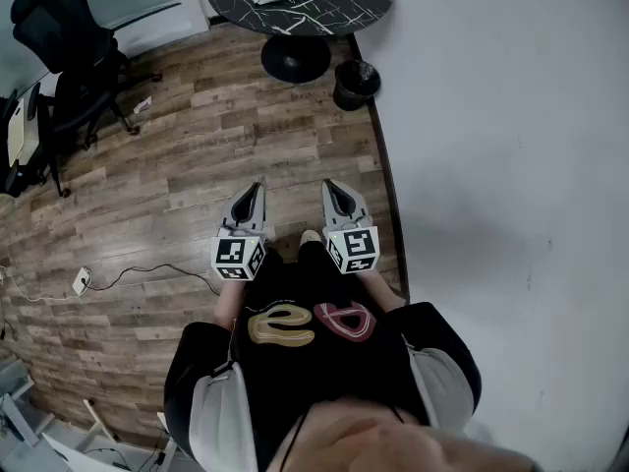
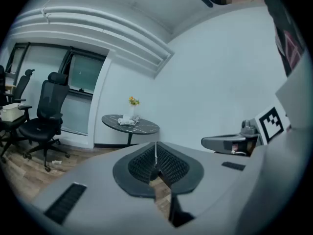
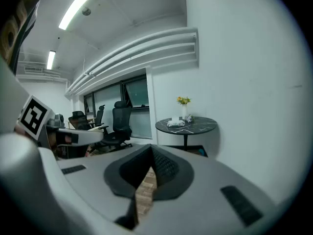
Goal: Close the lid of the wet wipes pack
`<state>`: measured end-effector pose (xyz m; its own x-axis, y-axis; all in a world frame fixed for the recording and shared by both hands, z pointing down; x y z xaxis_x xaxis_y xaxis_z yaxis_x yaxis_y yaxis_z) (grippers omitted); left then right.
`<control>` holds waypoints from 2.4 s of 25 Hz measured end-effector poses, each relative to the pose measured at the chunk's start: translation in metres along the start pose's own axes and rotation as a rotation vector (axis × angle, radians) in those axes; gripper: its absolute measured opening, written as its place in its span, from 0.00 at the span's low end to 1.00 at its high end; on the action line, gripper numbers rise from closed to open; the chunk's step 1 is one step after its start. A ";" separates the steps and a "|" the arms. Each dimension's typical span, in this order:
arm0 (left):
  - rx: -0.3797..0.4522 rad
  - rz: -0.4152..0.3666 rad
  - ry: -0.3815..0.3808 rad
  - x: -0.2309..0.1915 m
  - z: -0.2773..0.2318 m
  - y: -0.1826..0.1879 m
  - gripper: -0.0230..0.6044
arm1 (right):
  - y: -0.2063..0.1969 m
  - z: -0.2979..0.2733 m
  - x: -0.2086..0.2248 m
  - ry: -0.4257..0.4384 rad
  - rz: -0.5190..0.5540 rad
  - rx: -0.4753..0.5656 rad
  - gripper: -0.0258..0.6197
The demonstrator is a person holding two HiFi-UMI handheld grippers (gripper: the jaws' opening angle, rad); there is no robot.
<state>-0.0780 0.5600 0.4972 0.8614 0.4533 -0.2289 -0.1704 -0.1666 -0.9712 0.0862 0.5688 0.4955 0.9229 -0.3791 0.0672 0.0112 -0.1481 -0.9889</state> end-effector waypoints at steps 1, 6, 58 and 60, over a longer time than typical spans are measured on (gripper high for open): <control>-0.002 -0.001 -0.007 -0.002 0.000 0.001 0.08 | 0.000 -0.002 -0.002 -0.003 0.005 -0.002 0.05; -0.003 -0.009 -0.030 -0.015 0.000 0.009 0.08 | 0.006 -0.014 -0.013 -0.017 0.009 0.011 0.05; 0.018 -0.018 -0.042 -0.139 -0.165 0.045 0.08 | 0.024 -0.225 0.047 0.019 0.033 0.021 0.06; 0.020 -0.022 -0.030 -0.138 -0.182 0.046 0.08 | 0.029 -0.237 0.060 0.035 0.033 0.027 0.06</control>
<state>-0.1178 0.3301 0.4958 0.8504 0.4829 -0.2088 -0.1609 -0.1391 -0.9771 0.0509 0.3249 0.5025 0.9087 -0.4156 0.0388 -0.0080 -0.1101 -0.9939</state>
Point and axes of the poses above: the fingertips, and each gripper's own axes: z backward along the fingers, x to its right, y out of its top, the point moved 2 cm from there along z, backward along the fingers, and after that the axes turned 9 degrees about x, right-handed, at the moved point
